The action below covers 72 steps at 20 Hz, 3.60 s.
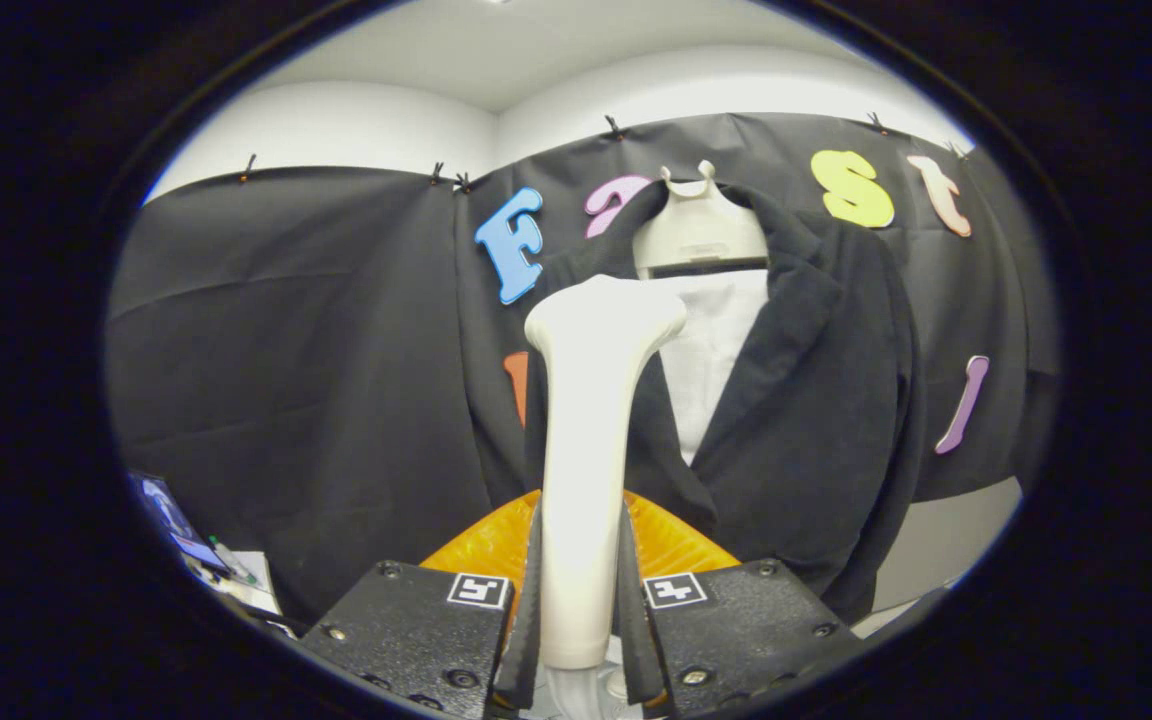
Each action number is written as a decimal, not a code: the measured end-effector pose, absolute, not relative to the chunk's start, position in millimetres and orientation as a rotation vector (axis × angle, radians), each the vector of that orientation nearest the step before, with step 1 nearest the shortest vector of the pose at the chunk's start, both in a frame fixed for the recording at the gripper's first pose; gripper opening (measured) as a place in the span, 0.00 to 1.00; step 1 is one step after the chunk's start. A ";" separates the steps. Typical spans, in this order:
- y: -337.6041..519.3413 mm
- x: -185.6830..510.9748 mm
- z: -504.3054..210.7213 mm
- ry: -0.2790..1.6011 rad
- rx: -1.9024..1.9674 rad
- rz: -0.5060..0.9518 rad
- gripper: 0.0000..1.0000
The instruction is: Iron the clothes twice with a garment steamer, once on the left side and once on the right side.
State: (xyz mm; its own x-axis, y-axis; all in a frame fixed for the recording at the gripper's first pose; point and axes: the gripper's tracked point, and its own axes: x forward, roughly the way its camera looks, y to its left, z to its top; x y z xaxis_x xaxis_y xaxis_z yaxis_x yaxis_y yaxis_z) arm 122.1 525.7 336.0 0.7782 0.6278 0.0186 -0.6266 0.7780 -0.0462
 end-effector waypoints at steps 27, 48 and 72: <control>550.9 145.6 262.2 0.087 -0.126 0.638 0.36; 507.4 140.6 134.0 0.272 -0.173 0.645 0.36; 474.3 143.6 -1.6 0.486 -0.187 0.624 0.36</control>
